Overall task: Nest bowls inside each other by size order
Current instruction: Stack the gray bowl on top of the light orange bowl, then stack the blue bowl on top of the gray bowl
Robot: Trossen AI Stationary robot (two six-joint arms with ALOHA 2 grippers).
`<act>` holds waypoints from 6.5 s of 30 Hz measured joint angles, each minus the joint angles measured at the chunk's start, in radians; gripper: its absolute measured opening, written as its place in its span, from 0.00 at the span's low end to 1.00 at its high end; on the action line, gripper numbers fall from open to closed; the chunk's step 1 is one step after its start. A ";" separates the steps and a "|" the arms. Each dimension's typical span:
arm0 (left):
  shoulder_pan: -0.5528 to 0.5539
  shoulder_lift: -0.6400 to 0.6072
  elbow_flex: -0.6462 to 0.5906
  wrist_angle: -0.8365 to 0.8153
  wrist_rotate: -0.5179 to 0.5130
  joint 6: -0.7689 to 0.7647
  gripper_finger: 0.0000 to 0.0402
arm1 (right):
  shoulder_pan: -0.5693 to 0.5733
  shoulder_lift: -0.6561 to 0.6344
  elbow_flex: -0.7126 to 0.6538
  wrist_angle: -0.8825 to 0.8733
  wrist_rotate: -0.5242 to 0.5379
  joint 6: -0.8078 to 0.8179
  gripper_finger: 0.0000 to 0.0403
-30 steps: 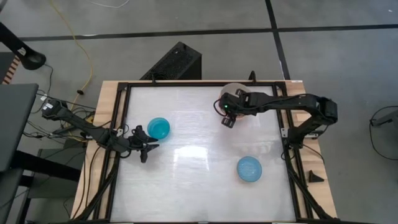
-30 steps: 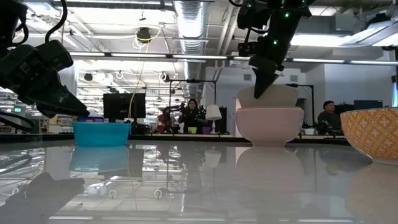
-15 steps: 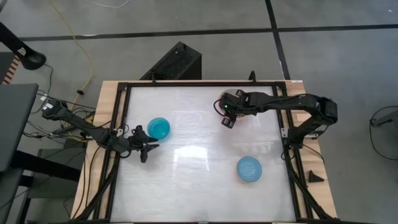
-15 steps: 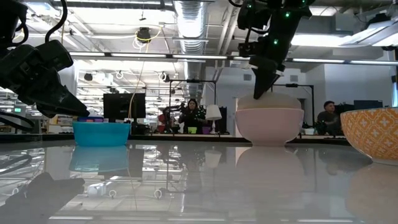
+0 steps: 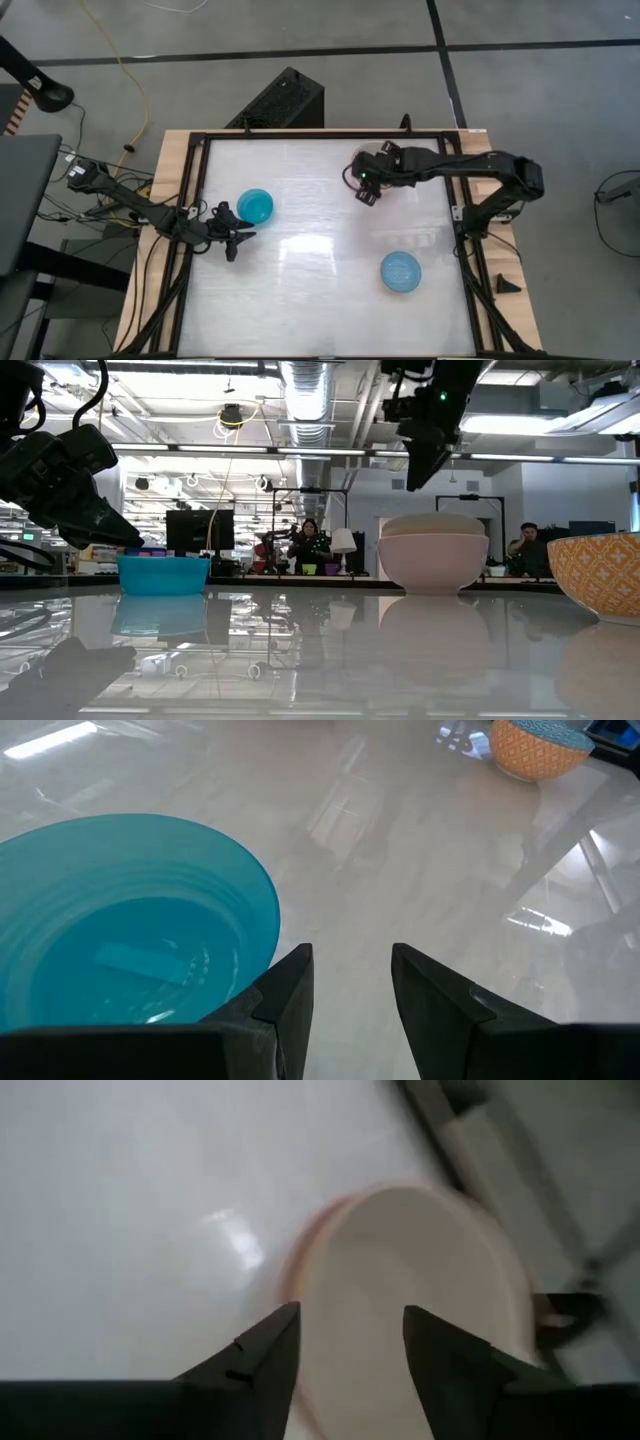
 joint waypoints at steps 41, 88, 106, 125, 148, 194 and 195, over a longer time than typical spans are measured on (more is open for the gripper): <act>0.000 0.000 0.000 0.000 0.000 0.000 0.31 | 0.165 0.003 -0.320 0.272 0.301 0.450 0.06; 0.000 0.000 0.000 0.001 0.000 0.000 0.31 | 0.799 0.077 -0.010 -0.049 -0.344 1.180 0.32; 0.000 0.000 0.000 0.000 0.000 0.000 0.31 | 0.643 0.350 -0.010 -0.071 -0.546 1.021 0.67; 0.000 0.000 0.000 0.000 0.000 0.000 0.31 | 0.622 0.347 0.021 -0.224 -0.550 0.963 0.10; 0.000 0.000 0.000 0.000 0.000 0.000 0.31 | 0.165 0.325 0.518 -0.614 -0.152 0.186 0.11; 0.000 0.000 0.000 0.000 0.000 0.000 0.31 | -0.237 0.289 0.136 -0.159 -0.342 -0.163 0.21; 0.000 0.000 0.000 0.000 0.000 0.000 0.31 | -0.237 0.289 0.137 -0.157 -0.341 -0.153 0.22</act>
